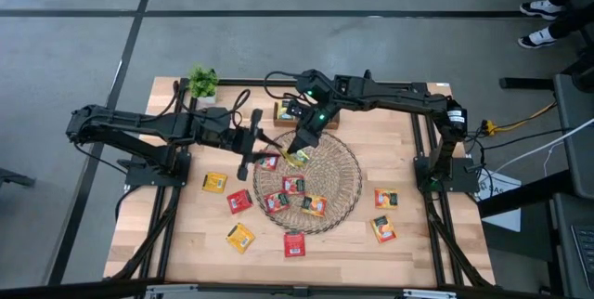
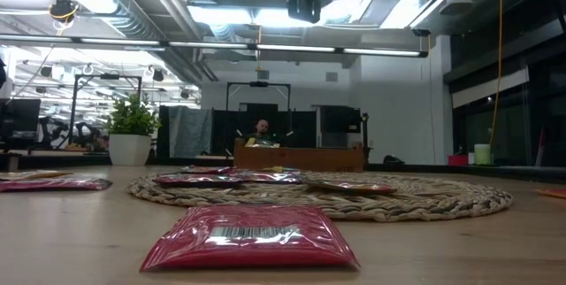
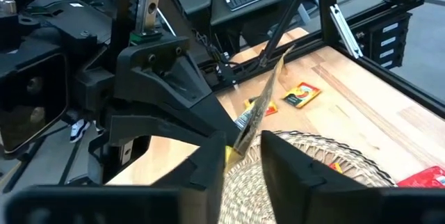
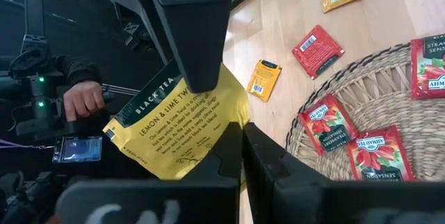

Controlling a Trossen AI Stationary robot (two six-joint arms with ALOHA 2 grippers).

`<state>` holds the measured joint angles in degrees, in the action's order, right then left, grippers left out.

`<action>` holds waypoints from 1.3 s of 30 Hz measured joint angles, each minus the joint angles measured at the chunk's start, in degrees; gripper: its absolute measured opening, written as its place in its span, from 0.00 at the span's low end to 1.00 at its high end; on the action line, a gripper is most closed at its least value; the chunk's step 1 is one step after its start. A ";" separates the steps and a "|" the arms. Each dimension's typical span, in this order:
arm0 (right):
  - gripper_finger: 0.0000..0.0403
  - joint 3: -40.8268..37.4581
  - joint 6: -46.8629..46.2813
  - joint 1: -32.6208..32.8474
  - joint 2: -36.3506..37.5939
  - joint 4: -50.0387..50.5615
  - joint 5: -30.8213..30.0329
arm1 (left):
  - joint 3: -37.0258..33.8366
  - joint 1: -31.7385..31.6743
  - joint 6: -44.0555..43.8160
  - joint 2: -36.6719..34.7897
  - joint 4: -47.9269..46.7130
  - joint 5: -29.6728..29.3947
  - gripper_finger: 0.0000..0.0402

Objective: Pick & Place Tea
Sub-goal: Put the bottom yellow tea bag into the left of the wooden organizer

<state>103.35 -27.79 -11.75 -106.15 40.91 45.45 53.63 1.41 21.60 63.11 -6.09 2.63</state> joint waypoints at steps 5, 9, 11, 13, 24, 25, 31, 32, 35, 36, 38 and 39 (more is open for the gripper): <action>0.02 0.00 1.18 0.00 0.00 0.02 -0.36 | 0.00 -0.01 0.02 -0.02 0.15 -0.03 0.04; 0.04 0.00 1.31 0.02 0.00 0.01 -1.49 | 0.00 -0.04 0.00 0.00 0.06 -0.13 0.01; 0.06 0.00 1.29 0.00 0.00 0.02 -1.77 | 0.00 -0.04 -0.07 0.00 -0.14 -0.13 0.01; 0.08 0.00 1.13 -0.04 0.00 0.06 -2.32 | 0.00 -0.04 -0.85 0.00 -0.43 -0.12 0.01; 0.22 0.11 1.05 -0.82 3.15 0.04 -2.25 | 0.02 -0.06 -1.53 -0.41 -4.40 -0.31 0.00; 0.23 0.11 1.05 -0.98 3.45 0.36 -2.26 | 0.02 -0.17 -1.62 -0.57 -4.76 -0.67 0.00; 0.25 0.11 1.39 -1.09 4.17 0.40 -2.32 | 0.02 -3.35 -6.00 -2.70 -7.66 -1.18 0.00; 0.25 0.11 1.57 -1.09 4.21 0.45 -2.31 | 0.02 -4.04 -6.61 -3.07 -8.03 -1.05 0.00; 0.25 0.11 3.27 -0.81 4.31 0.36 -2.32 | 0.02 -6.71 -8.62 -4.04 -8.72 0.97 0.00; 0.25 0.11 4.33 -0.72 4.37 0.08 -2.35 | 0.02 -7.66 -9.34 -4.22 -8.88 2.06 0.00; 0.25 0.11 5.68 -0.72 4.44 -0.80 -4.00 | 0.02 -9.42 -10.83 -4.37 -9.18 4.25 0.00; 0.25 0.11 6.40 -0.68 4.44 -0.95 -5.71 | 0.02 -10.23 -11.38 -4.41 -9.61 5.51 0.00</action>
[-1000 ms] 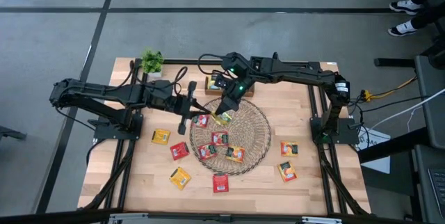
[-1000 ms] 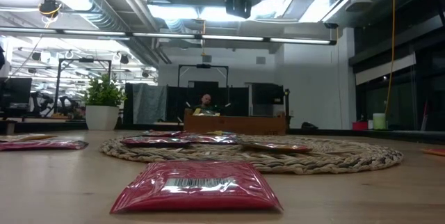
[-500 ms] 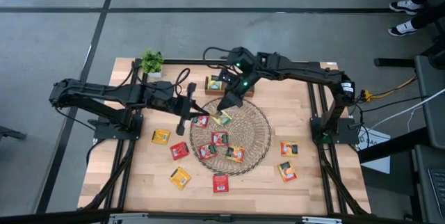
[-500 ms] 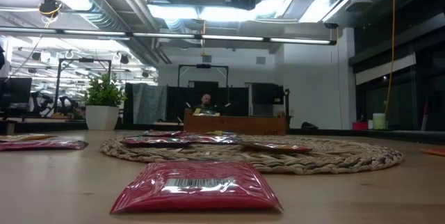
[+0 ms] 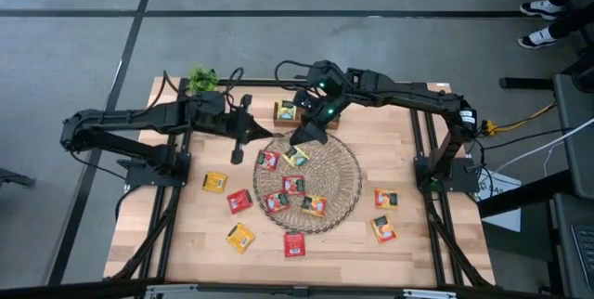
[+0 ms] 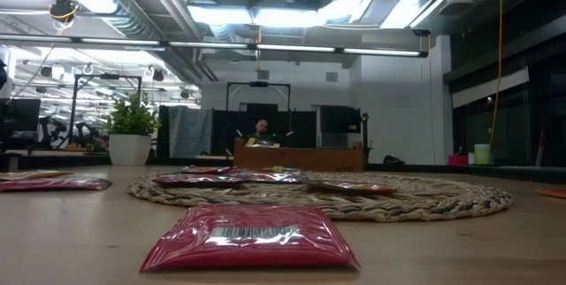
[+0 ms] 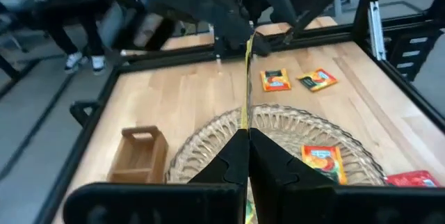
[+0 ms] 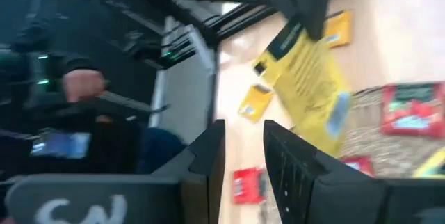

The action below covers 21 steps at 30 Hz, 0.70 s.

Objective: Pick & Place Tea
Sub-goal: Put the bottom yellow tea bag into the left of the wooden organizer

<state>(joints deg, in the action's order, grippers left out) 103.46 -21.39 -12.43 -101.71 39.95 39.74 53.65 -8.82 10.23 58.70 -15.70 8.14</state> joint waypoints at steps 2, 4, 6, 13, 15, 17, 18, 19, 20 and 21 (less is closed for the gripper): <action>0.25 -0.02 2.66 0.05 0.00 -0.07 -3.37 | 0.00 -1.41 -0.94 0.00 -0.84 1.78 0.01; 0.25 -0.02 5.55 0.01 0.00 -0.31 -7.00 | 0.00 -2.62 -1.81 0.00 -1.53 2.75 0.00; 0.25 -0.02 7.74 0.00 0.00 -0.32 -10.19 | 0.00 -3.61 -2.36 0.00 -1.54 3.66 0.00; 0.25 -0.04 12.03 0.00 0.00 -2.22 -13.21 | 0.00 -5.40 -2.95 0.00 -1.52 3.83 0.00; 0.25 -0.04 13.42 0.00 0.00 -3.03 -13.23 | 0.00 -5.79 -3.13 0.00 -1.52 4.07 0.01; 0.25 -0.04 15.27 0.00 0.00 -2.93 -13.26 | 0.00 -6.16 -3.58 0.00 -1.52 4.91 0.00; 0.25 -0.04 15.80 0.00 0.00 -2.91 -13.58 | 0.00 -6.35 -3.84 0.00 -1.54 5.37 0.00; 0.25 -0.04 15.99 0.00 0.00 -2.91 -14.25 | 0.00 -6.53 -4.08 0.00 -1.63 5.79 0.00; 0.25 -0.04 16.09 0.00 0.00 -2.91 -14.82 | 0.00 -6.74 -4.14 0.00 -1.91 6.13 0.00; 0.25 -0.04 16.19 0.00 0.00 -2.91 -15.33 | 0.00 -6.95 -4.16 0.00 -2.42 6.54 0.00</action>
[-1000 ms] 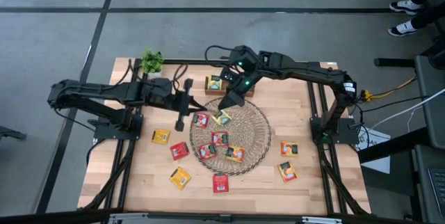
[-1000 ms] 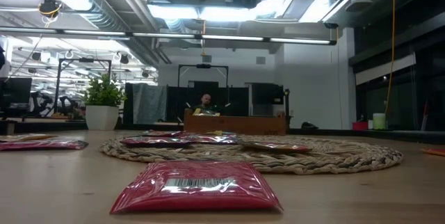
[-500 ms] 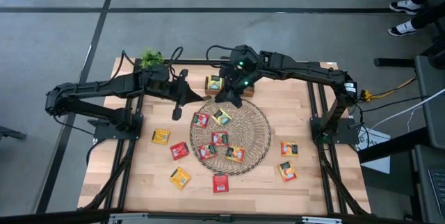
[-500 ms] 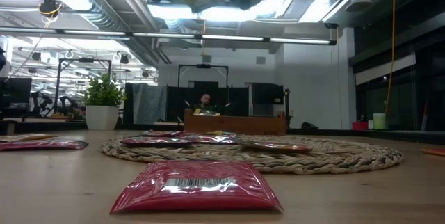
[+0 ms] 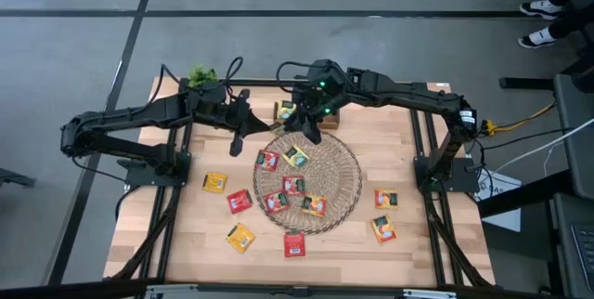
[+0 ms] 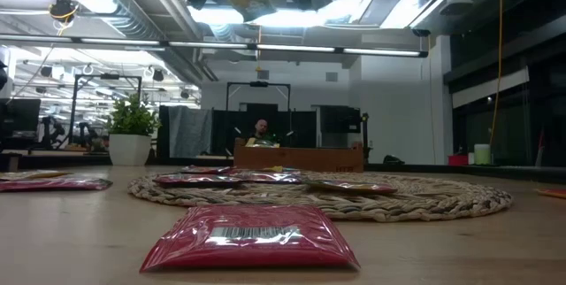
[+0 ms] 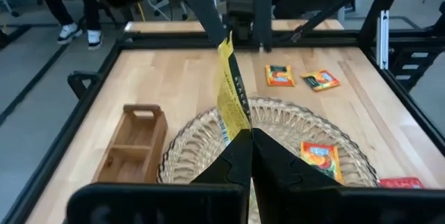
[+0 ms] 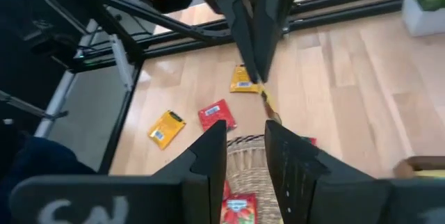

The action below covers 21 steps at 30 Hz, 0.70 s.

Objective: Pick & Place Tea
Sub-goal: Put the bottom yellow tea bag into the left of the wooden organizer

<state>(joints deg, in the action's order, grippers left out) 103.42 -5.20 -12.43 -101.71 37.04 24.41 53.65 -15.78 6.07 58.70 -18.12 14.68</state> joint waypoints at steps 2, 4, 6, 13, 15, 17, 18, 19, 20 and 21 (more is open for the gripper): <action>0.25 -0.02 0.92 0.00 0.00 0.08 -0.17 | 0.00 -0.33 -0.22 0.00 -1.19 0.24 0.01; 0.25 -0.02 1.23 0.00 0.00 0.07 -0.77 | 0.00 -0.65 -0.42 0.00 -2.04 0.30 0.00; 0.25 -0.02 1.47 0.00 0.00 0.09 -1.47 | 0.00 -0.88 -0.75 0.00 -2.24 0.33 0.00; 0.25 -0.02 3.70 0.00 0.00 0.06 -3.05 | 0.00 -0.85 -0.90 0.00 -2.11 0.90 0.00; 0.25 -0.02 4.32 0.00 0.00 -0.06 -3.46 | 0.00 -0.85 -1.02 0.00 -2.09 1.76 0.01; 0.25 -0.04 4.27 0.00 0.00 -0.71 -3.49 | 0.00 -0.85 -1.03 0.00 -2.05 1.95 0.00; 0.25 -0.04 4.29 0.00 -0.02 -1.17 -3.45 | 0.00 -0.85 -1.01 0.00 -2.02 1.96 0.00; 0.25 -0.04 4.29 0.00 -0.12 -1.68 -3.44 | 0.00 -0.85 -1.01 0.00 -1.88 1.95 0.00; 0.25 -0.04 4.28 0.00 -0.22 -2.06 -3.36 | 0.00 -0.85 -1.01 0.00 -1.79 1.93 0.00; 0.25 -0.04 4.27 0.00 -0.28 -2.08 -3.22 | 0.00 -0.85 -0.98 0.00 -1.83 1.91 0.01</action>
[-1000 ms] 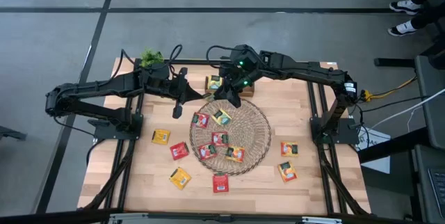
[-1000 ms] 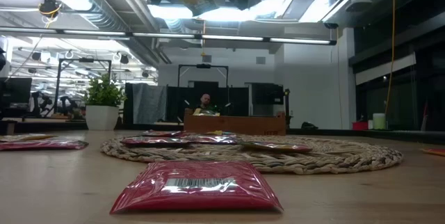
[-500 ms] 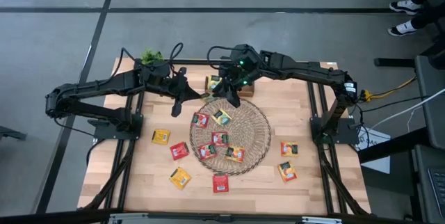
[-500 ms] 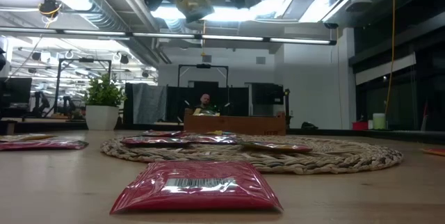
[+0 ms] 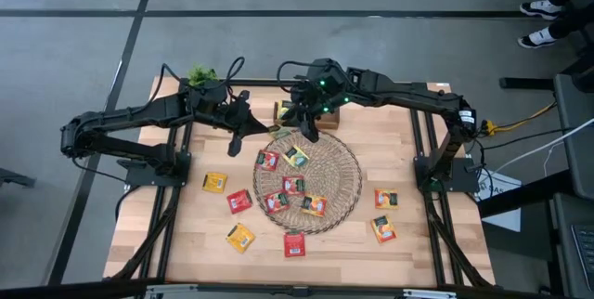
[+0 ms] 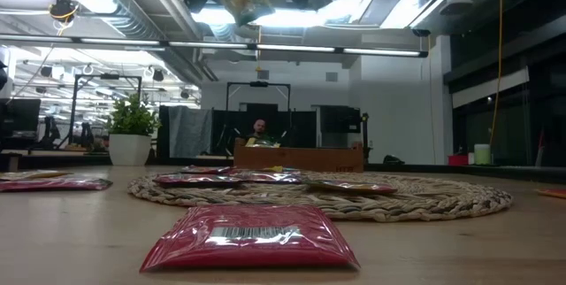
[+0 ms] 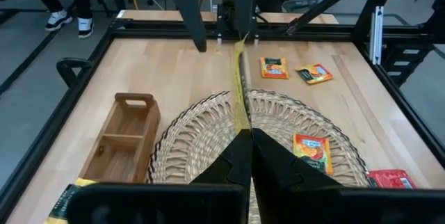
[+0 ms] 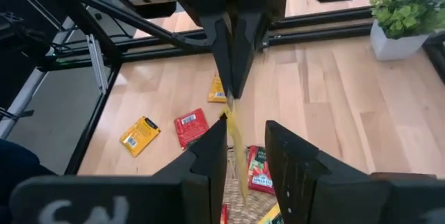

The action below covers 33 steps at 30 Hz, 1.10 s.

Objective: Pick & Place Tea
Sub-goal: Put the bottom yellow tea bag into the left of the wooden organizer

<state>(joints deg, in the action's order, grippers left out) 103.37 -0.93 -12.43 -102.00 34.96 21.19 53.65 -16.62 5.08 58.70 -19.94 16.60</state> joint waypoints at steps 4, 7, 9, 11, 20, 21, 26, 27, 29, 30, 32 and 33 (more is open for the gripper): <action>0.25 -0.04 0.00 0.00 -0.72 -0.18 0.85 | 0.00 0.00 0.02 0.00 -0.02 -0.28 0.00; 0.25 -0.03 0.39 0.00 -0.87 -1.17 1.01 | 0.00 0.00 0.07 0.13 -0.01 -0.41 0.01; 0.25 -0.02 0.13 0.00 -0.98 -1.11 1.33 | 0.00 0.00 0.06 0.15 -0.02 -0.41 0.01; 0.25 -0.02 0.09 0.00 -1.07 -0.97 1.40 | 0.00 0.00 0.11 0.15 -0.02 -0.78 0.00; 0.25 -0.02 1.16 0.02 -1.07 -0.87 1.38 | 0.00 0.00 0.00 0.31 -2.51 -2.46 0.00; 0.25 -0.02 1.37 0.02 -1.07 -0.85 1.38 | 0.00 0.00 -0.01 0.37 -2.89 -2.50 0.01; 0.25 -0.02 1.64 0.02 -1.07 -0.74 0.92 | 0.00 0.00 -0.28 0.37 -3.02 -2.55 0.00; 0.25 -0.02 1.64 0.02 -1.07 -0.76 0.94 | 0.00 0.00 -0.31 0.37 -3.02 -2.90 0.00; 0.25 -0.02 1.70 0.02 -1.07 -0.76 0.93 | 0.00 0.00 -0.31 0.37 -3.02 -3.63 0.01; 0.25 -0.02 2.07 0.02 -1.20 -0.76 0.93 | 0.00 0.00 -0.28 0.37 -3.00 -3.67 0.01; 0.25 -0.02 2.84 0.02 -1.58 -0.83 0.90 | 0.00 0.00 -0.31 0.45 -2.99 -3.67 0.00; 0.25 -0.02 2.94 0.02 -1.79 -0.60 0.88 | 0.00 0.00 -0.33 0.49 -3.02 -3.67 0.00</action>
<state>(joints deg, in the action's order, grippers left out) 103.35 2.01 -12.40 -103.78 34.36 22.06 53.65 -16.62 4.75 59.18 -22.96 12.93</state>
